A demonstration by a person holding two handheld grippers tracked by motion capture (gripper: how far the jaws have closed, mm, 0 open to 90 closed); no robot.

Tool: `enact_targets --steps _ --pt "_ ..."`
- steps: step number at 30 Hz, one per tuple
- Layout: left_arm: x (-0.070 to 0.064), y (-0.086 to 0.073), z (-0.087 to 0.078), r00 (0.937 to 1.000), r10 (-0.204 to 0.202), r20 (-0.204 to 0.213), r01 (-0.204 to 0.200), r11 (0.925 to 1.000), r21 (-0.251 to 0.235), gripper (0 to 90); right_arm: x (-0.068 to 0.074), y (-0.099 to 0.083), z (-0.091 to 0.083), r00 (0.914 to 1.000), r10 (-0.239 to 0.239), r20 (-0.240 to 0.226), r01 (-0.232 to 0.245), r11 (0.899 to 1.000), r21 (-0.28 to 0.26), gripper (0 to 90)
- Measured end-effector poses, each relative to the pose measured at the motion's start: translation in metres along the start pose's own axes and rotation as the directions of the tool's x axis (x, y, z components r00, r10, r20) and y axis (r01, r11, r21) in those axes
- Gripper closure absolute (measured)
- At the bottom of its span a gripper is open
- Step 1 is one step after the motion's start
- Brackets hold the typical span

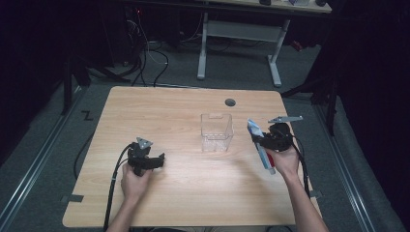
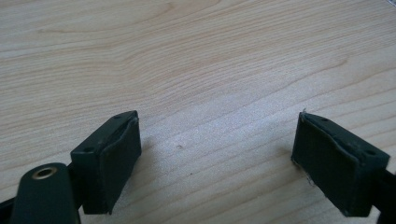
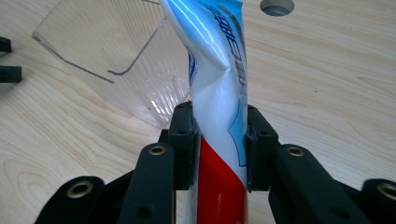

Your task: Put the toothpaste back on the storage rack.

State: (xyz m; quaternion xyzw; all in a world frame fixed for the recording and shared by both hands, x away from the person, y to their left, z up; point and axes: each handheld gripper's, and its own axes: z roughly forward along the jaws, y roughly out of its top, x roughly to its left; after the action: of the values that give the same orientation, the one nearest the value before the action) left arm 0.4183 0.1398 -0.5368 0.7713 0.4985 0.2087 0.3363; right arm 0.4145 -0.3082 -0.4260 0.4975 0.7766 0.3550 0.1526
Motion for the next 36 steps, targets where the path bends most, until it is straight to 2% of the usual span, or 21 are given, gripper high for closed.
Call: enact_targets --steps 16,32,36 --pt "0.000 0.000 0.000 1.0000 0.000 0.000 0.000 1.0000 0.000 15.7 0.015 0.002 -0.007 0.9987 -0.024 -0.045 0.022 0.999 -0.043 69.7" --pt "0.000 0.000 0.000 1.0000 0.000 0.000 0.000 1.0000 0.000 15.7 0.036 0.016 -0.008 0.9935 -0.062 -0.096 0.054 0.995 -0.085 69.7" --pt "0.000 0.000 0.000 1.0000 0.000 0.000 0.000 1.0000 0.000 15.7 0.044 0.024 -0.005 0.9905 -0.079 -0.112 0.070 0.994 -0.090 69.7"
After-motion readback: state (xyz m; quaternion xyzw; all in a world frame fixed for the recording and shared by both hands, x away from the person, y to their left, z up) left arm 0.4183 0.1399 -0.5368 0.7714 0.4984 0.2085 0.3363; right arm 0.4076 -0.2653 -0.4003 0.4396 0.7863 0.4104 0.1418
